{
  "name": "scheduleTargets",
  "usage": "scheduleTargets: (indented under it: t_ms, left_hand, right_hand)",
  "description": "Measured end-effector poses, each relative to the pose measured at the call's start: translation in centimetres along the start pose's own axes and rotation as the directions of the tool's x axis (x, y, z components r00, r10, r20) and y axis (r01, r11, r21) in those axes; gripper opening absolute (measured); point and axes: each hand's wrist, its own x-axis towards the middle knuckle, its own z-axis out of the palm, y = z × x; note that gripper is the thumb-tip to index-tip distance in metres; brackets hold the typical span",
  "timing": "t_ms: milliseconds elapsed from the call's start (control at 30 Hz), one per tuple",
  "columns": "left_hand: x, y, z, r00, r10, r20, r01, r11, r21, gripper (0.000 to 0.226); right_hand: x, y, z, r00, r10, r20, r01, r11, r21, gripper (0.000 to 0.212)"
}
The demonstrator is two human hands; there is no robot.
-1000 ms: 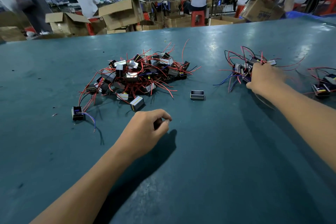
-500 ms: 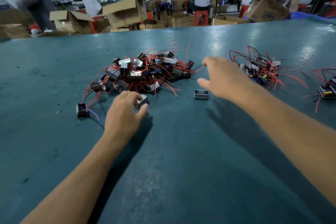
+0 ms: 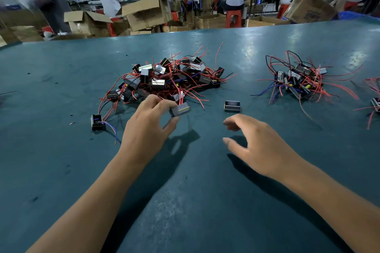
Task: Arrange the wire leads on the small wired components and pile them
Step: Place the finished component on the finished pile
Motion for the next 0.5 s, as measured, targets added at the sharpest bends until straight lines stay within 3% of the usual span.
scheduleTargets:
  t_ms: [133, 233, 300, 500]
  left_hand:
    - [0.0, 1.6, -0.7, 0.971, 0.228, -0.073, -0.236, 0.961, -0.143, 0.023]
    - [-0.3, 2.3, -0.2, 0.932, 0.36, -0.051, -0.361, 0.898, -0.251, 0.025]
    - [-0.7, 2.9, 0.2, 0.912, 0.408, -0.04, -0.4, 0.863, -0.31, 0.027]
    - [-0.9, 4.0, 0.4, 0.91, 0.415, -0.007, -0.373, 0.809, -0.454, 0.039]
  right_hand:
    - [0.2, 0.4, -0.1, 0.999, 0.018, -0.034, -0.012, 0.985, 0.171, 0.039]
    - [0.3, -0.1, 0.1, 0.998, 0.068, 0.009, -0.065, 0.905, 0.42, 0.041]
    - [0.2, -0.6, 0.4, 0.993, 0.094, 0.073, -0.119, 0.805, 0.582, 0.042]
    - [0.1, -1.0, 0.5, 0.999, 0.016, 0.042, -0.041, 0.72, 0.693, 0.02]
